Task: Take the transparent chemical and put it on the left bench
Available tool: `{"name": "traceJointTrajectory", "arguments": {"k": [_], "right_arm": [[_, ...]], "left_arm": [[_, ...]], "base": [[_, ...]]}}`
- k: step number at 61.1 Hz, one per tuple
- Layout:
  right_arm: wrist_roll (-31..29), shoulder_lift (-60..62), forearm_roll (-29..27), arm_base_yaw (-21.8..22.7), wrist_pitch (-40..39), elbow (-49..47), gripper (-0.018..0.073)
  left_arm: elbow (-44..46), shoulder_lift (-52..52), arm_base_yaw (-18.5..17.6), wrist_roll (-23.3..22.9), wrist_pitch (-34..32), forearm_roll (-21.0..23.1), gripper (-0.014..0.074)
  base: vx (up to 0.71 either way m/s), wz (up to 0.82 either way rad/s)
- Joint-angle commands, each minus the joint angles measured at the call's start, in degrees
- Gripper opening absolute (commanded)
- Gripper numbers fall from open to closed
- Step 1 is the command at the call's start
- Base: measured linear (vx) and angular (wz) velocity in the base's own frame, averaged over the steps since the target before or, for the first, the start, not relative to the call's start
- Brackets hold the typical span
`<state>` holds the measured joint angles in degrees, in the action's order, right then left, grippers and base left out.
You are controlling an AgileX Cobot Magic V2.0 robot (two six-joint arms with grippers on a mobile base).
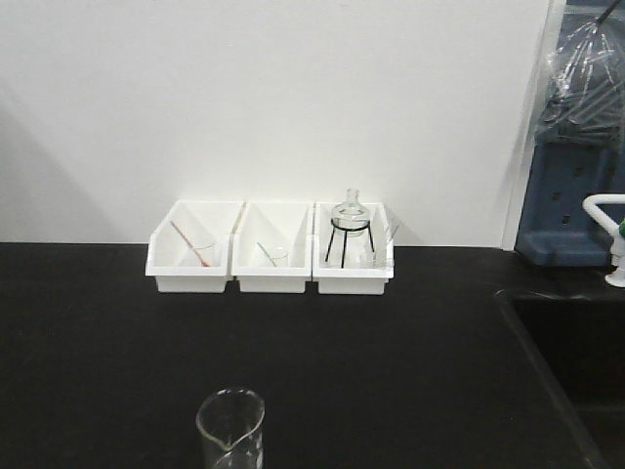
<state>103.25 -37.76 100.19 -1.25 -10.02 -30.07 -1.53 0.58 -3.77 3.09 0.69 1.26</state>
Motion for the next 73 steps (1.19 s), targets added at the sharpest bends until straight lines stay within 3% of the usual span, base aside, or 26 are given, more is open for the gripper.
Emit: {"name": "traceJointTrajectory", "arguments": {"k": [1,28,73], "right_arm": [[-0.1,0.1,2.3,0.2,1.6,-1.7,-0.0003],[-0.1,0.1,2.3,0.2,1.6,-1.7,-0.0003],[-0.1,0.1,2.1,0.2,3.7,-1.8,-0.0003]], "left_arm": [[-0.9,1.1,-0.1,-0.4,-4.5,0.0,-0.0003],[-0.9,1.1,-0.1,-0.4,-4.5,0.0,-0.0003],[-0.9,1.1,-0.1,-0.4,-4.5,0.0,-0.0003]], "base": [[0.34,-0.37],[0.21,-0.13],[0.02,0.02]]}}
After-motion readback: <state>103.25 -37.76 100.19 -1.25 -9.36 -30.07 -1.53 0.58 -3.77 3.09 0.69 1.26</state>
